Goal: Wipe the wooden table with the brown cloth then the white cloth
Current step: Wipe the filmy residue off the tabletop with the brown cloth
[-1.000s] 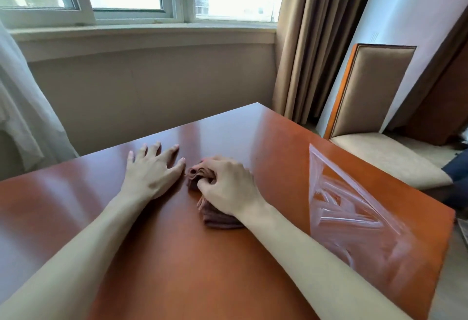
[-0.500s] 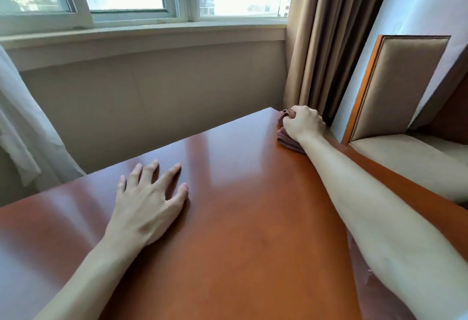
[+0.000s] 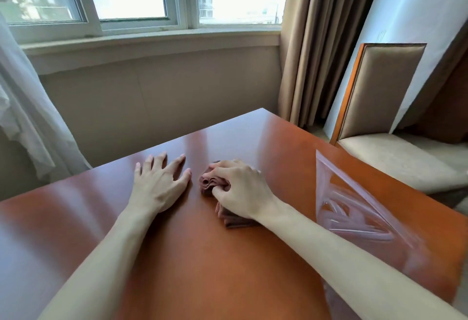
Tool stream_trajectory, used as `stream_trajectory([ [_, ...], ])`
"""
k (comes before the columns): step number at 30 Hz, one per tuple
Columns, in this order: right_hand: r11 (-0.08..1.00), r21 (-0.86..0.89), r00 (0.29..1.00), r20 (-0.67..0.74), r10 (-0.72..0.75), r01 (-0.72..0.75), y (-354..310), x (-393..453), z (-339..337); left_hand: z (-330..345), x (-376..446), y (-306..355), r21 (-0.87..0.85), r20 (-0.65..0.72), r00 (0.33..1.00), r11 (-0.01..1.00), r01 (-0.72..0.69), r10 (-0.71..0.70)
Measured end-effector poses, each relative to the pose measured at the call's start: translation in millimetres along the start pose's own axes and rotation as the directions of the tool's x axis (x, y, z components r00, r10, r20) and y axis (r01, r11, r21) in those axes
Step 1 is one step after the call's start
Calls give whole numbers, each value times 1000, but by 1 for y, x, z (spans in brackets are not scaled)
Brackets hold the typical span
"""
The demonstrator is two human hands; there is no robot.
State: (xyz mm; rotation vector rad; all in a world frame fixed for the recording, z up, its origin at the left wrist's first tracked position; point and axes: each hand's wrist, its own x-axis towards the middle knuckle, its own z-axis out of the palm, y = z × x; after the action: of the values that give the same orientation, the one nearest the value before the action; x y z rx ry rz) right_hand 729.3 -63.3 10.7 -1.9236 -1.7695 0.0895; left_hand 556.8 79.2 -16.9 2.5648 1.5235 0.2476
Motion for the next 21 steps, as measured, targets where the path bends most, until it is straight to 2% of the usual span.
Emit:
stream_trajectory([
  [2, 996, 80, 999, -15, 32, -31, 14, -19, -13, 1, -1, -1, -2, -8, 1000, 1000, -3, 3],
  [4, 986, 97, 982, -116, 149, -138, 50, -12, -28, 2, 0, -3, -13, -13, 1000, 1000, -11, 11],
  [6, 956, 50, 929, -227, 291, -287, 96, 12, -42, 4, 1, -4, -8, -26, 999, 1000, -22, 22],
  [9, 868, -23, 828, -314, 465, -496, 162, 63, -57, 6, 1, -2, -9, -41, 999, 1000, -20, 20],
  [15, 763, -82, 715, -426, 554, -641, 216, 168, -48, 9, 5, -2, -1, -82, 996, 1000, -17, 17],
  [18, 754, -157, 731, -432, 529, -638, 204, 195, -33, 8, 3, 0, 6, -73, 997, 1000, -5, 5],
  [21, 835, -208, 835, -355, 421, -509, 162, 185, -15, 7, 5, -1, 0, -47, 999, 1000, 2, -2],
])
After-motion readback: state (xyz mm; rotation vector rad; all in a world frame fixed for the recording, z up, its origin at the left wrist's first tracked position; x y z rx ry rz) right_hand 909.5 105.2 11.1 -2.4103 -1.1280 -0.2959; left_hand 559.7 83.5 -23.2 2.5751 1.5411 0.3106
